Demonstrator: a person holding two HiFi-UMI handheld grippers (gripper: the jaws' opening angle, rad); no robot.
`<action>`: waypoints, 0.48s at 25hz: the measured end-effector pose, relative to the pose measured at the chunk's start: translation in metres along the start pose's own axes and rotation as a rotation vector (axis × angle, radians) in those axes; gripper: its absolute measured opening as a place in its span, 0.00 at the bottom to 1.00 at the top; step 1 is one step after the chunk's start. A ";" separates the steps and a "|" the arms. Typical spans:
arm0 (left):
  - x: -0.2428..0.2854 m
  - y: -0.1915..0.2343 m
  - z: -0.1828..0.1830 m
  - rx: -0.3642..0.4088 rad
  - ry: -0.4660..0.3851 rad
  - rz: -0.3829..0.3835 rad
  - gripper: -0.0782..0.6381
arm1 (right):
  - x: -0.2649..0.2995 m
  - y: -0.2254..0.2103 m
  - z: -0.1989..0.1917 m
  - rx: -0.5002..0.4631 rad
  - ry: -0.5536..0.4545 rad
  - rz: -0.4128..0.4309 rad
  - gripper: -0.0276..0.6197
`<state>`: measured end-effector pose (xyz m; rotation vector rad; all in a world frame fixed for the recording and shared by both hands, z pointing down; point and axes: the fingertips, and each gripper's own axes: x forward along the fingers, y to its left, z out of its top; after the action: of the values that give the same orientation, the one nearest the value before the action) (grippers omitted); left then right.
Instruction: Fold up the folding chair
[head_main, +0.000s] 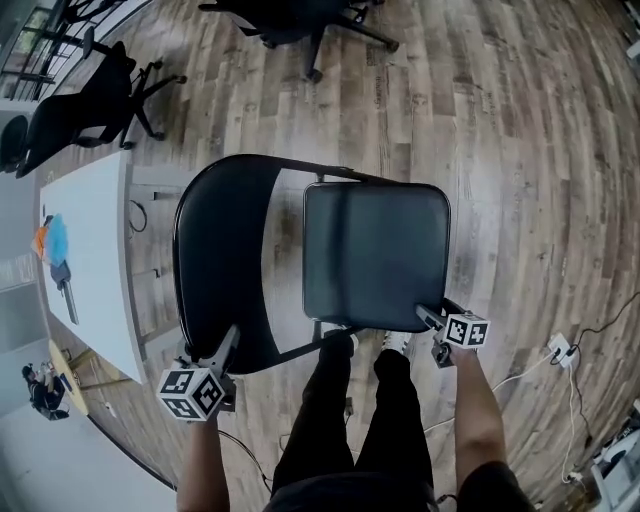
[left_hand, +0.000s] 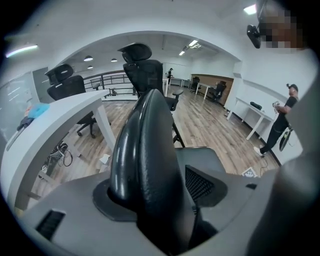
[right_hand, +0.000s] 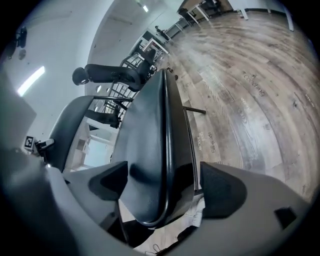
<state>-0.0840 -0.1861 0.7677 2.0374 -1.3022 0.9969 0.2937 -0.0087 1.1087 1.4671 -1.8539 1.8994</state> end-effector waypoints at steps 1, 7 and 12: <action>0.002 0.000 0.000 0.016 -0.002 0.010 0.52 | 0.004 0.000 -0.001 0.001 0.011 0.014 0.70; 0.007 -0.001 0.002 0.057 -0.036 0.010 0.52 | 0.032 0.009 -0.002 -0.019 0.092 0.150 0.71; 0.006 -0.004 0.000 -0.035 -0.033 -0.061 0.42 | 0.033 0.009 -0.006 0.038 0.125 0.202 0.71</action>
<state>-0.0786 -0.1881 0.7726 2.0627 -1.2572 0.9112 0.2670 -0.0230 1.1258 1.1791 -1.9837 2.0730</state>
